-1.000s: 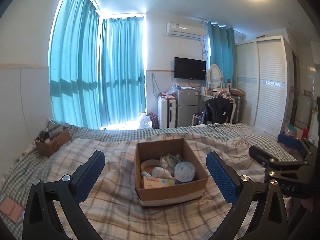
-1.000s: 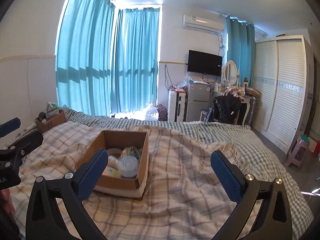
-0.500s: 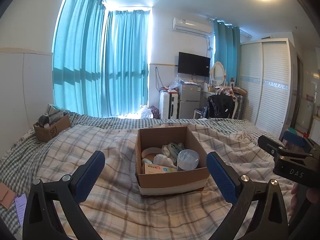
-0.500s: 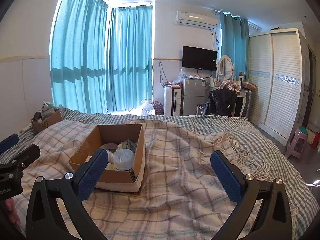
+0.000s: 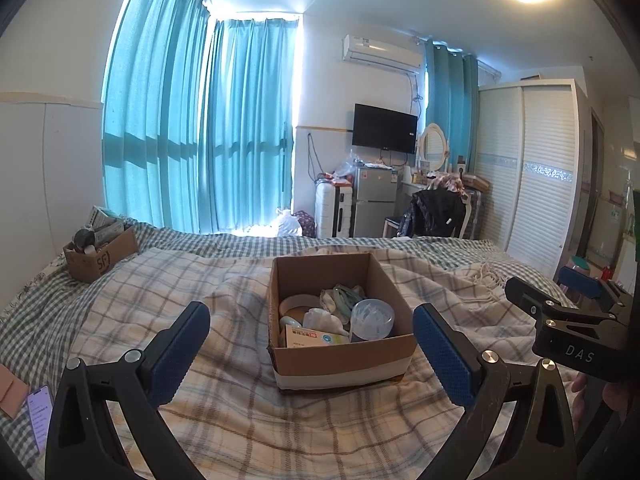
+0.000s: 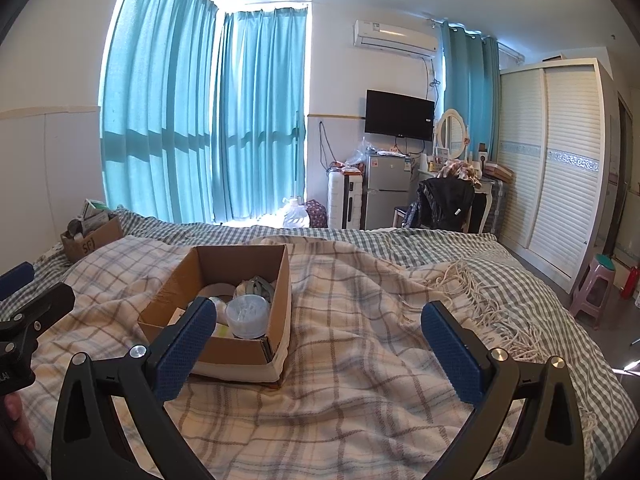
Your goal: Organize objects
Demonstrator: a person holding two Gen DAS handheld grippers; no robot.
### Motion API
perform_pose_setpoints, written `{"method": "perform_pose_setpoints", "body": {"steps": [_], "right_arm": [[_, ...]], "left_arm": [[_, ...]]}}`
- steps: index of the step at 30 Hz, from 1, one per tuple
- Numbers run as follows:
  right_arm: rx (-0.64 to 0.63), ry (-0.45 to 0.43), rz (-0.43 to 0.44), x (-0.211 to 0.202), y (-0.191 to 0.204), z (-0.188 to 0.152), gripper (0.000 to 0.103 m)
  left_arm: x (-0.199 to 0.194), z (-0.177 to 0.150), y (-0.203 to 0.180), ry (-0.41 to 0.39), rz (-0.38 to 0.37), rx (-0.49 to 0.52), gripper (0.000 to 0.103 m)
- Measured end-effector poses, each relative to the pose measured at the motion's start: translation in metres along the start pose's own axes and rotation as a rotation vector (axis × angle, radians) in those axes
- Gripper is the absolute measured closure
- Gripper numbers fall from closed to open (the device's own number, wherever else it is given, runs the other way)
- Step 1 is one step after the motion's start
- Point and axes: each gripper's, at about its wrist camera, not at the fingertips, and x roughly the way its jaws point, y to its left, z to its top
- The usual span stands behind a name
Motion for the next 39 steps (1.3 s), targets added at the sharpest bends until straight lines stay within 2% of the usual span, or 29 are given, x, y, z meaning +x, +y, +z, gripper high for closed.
{"method": "perform_pose_setpoints", "body": {"steps": [19, 39], "right_arm": [[0.002, 0.006, 0.001, -0.0014, 0.0025, -0.0024, 0.000], [0.005, 0.014, -0.001, -0.0004, 0.0034, -0.0051, 0.000]], "left_arm": [[0.0022, -0.0031, -0.0041, 0.026, -0.017, 0.021, 0.000], [0.0032, -0.0051, 0.0008, 0.043, -0.033, -0.006, 0.000]]}}
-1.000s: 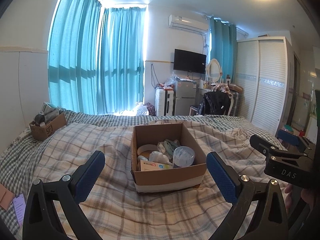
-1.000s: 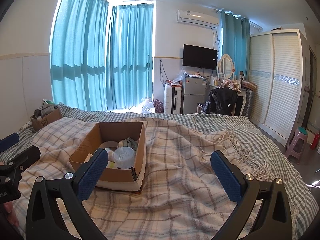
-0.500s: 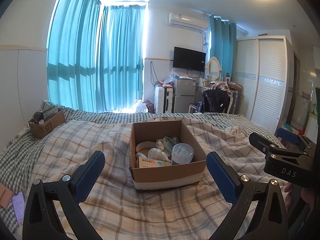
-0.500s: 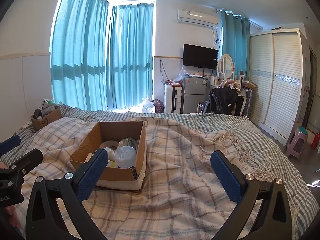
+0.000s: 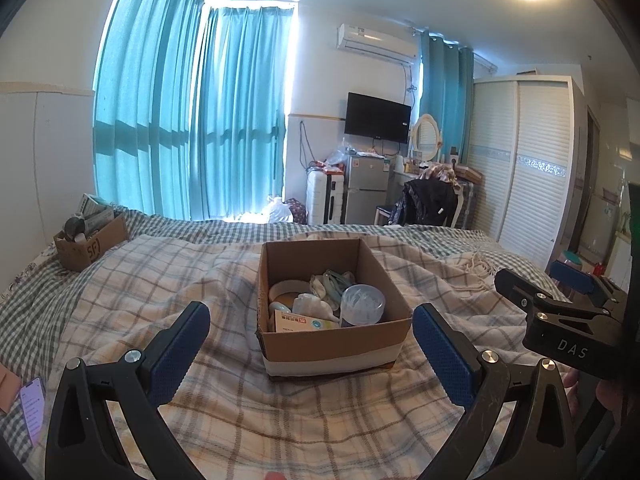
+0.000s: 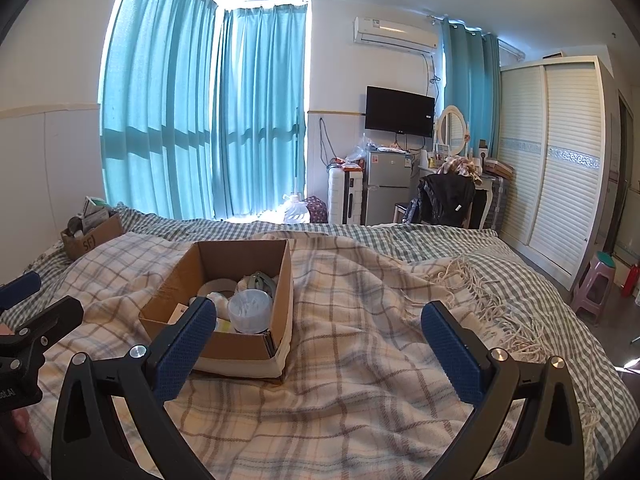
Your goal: Organize objects
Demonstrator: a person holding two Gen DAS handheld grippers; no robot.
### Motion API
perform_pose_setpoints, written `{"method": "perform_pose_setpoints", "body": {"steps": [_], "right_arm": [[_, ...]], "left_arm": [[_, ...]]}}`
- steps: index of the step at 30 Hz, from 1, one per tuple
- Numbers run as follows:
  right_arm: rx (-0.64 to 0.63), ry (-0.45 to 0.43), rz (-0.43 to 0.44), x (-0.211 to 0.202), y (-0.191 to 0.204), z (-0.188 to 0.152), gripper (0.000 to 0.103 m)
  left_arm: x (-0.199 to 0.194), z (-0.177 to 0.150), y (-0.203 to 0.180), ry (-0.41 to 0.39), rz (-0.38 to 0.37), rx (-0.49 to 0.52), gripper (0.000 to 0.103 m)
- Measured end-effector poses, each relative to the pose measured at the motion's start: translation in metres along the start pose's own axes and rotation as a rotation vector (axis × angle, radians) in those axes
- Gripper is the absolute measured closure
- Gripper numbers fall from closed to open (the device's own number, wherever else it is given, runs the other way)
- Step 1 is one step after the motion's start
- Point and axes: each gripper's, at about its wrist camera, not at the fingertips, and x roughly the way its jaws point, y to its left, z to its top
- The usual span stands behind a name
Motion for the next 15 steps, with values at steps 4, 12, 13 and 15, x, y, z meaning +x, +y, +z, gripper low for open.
{"method": "perform_pose_setpoints", "body": {"steps": [4, 12, 13, 15], "right_arm": [[-0.003, 0.002, 0.002, 0.0002, 0.0010, -0.0011, 0.000], [-0.007, 0.006, 0.005, 0.0003, 0.0022, -0.0016, 0.000], [-0.007, 0.006, 0.005, 0.0002, 0.0022, -0.0017, 0.000], [-0.006, 0.006, 0.005, 0.0003, 0.0023, -0.0017, 0.000]], "left_arm": [[-0.0008, 0.0001, 0.0004, -0.005, 0.018, -0.001, 0.000], [-0.0001, -0.0012, 0.0009, -0.003, 0.046, 0.010, 0.000], [0.0001, -0.0015, 0.0009, -0.003, 0.045, 0.009, 0.000], [0.0005, -0.0015, 0.0013, -0.002, 0.043, 0.008, 0.000]]}}
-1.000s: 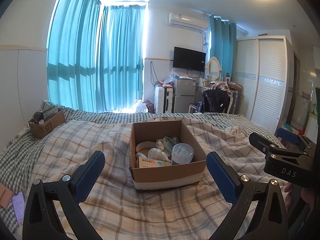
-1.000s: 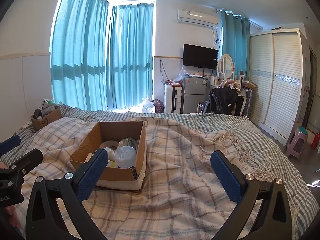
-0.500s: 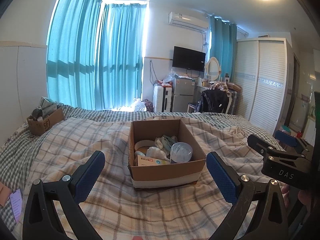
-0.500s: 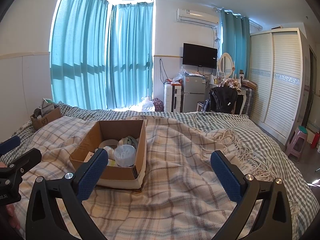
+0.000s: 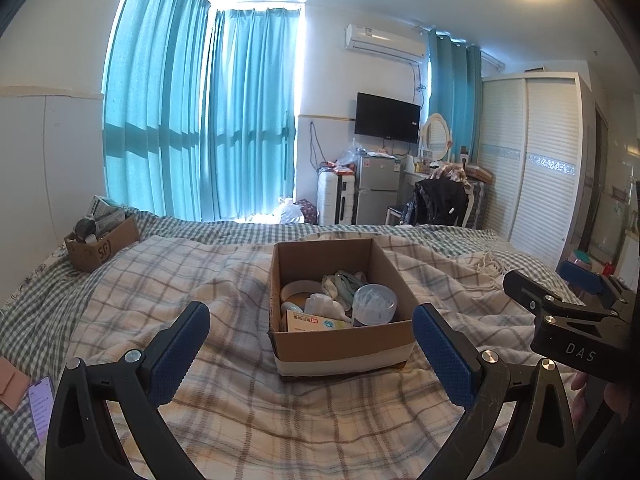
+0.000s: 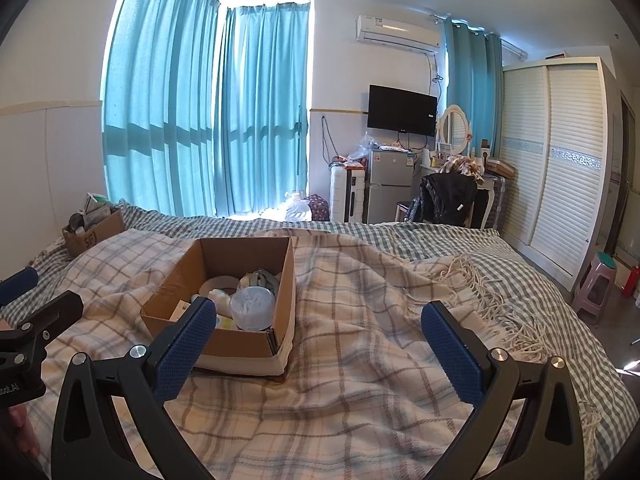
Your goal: Organize objects
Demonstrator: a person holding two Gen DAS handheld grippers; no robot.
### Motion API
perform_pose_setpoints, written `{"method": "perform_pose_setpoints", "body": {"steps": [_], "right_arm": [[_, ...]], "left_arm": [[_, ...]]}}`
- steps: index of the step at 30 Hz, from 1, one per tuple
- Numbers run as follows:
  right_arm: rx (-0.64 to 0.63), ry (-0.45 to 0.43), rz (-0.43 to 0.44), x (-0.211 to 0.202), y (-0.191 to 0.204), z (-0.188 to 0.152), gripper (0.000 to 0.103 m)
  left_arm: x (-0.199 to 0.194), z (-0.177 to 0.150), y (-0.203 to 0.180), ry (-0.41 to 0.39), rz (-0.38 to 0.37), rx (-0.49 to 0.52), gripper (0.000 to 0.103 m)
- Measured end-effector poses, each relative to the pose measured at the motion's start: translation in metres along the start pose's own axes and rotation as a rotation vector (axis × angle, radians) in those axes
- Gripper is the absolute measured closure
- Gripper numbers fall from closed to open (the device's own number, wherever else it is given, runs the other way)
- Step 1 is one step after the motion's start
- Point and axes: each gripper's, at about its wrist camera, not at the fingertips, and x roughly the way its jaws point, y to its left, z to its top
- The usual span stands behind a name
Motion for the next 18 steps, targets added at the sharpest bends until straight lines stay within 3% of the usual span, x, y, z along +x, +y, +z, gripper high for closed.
{"method": "perform_pose_setpoints", "body": {"steps": [18], "right_arm": [[-0.002, 0.012, 0.000, 0.0027, 0.0007, -0.0016, 0.000]], "left_arm": [[0.0013, -0.0026, -0.0010, 0.002, 0.005, 0.008, 0.000]]}}
